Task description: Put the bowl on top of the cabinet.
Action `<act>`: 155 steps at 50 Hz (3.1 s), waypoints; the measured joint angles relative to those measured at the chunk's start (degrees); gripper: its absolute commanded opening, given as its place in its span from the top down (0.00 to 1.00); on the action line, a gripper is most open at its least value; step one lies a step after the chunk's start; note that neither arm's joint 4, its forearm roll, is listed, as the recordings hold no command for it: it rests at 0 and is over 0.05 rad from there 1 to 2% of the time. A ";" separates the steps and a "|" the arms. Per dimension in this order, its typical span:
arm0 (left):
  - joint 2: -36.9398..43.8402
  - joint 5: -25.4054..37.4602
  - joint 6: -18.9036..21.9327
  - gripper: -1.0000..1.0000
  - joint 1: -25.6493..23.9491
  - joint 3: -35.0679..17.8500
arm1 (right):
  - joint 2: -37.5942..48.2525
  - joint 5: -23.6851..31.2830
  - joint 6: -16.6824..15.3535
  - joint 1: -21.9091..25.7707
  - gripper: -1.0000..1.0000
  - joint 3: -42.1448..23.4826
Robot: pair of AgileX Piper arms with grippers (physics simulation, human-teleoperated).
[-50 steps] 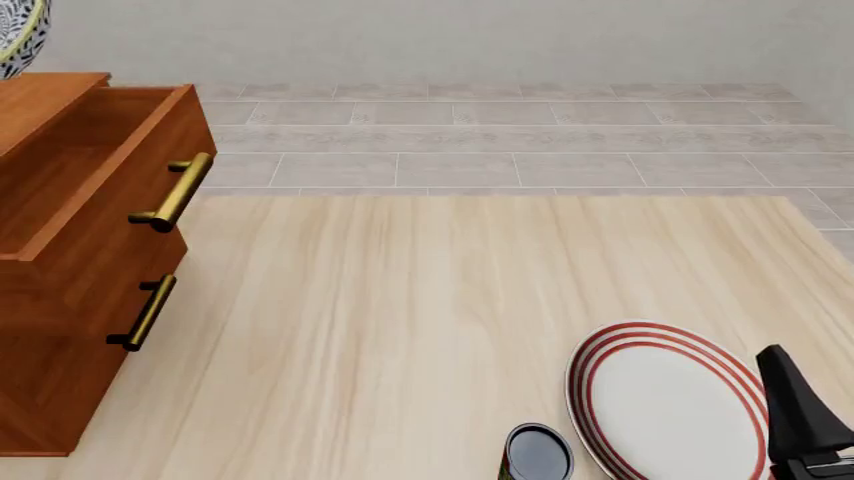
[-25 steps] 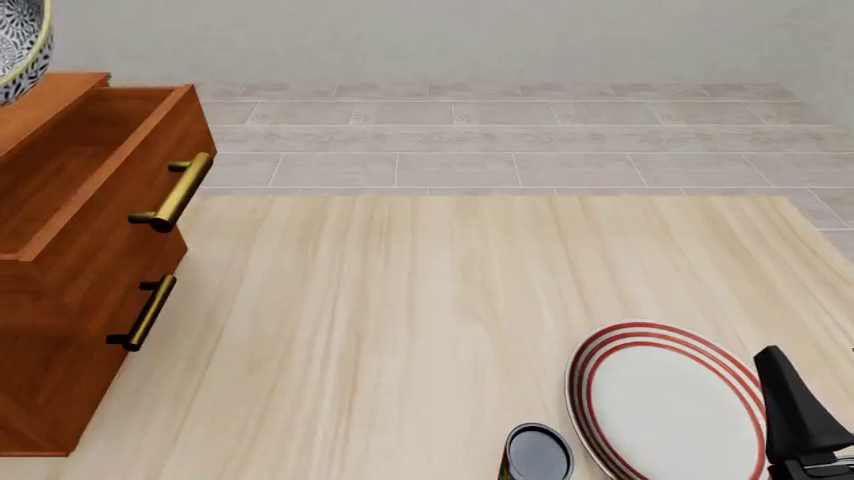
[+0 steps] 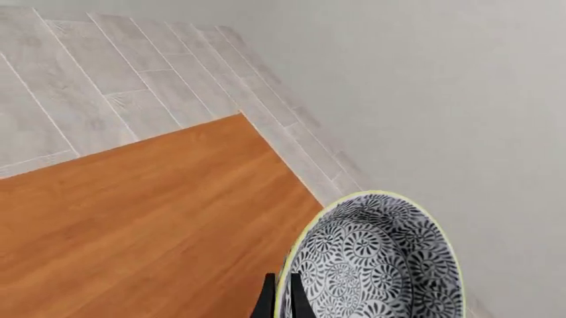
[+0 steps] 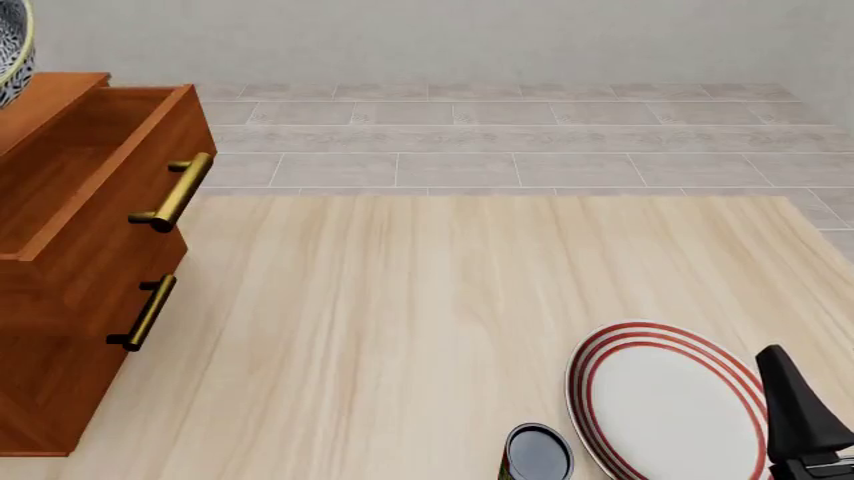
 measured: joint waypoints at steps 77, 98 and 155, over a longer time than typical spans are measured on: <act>8.92 -1.19 2.21 1.00 3.39 -3.40 | 0.00 -0.39 -0.41 -0.20 0.00 0.31; 10.11 -2.16 2.03 0.00 2.89 -2.79 | 0.00 -0.15 -0.55 -0.07 0.00 -0.14; 4.54 -0.65 5.44 0.00 1.36 -1.89 | 0.00 -0.12 -0.91 0.66 0.00 -0.09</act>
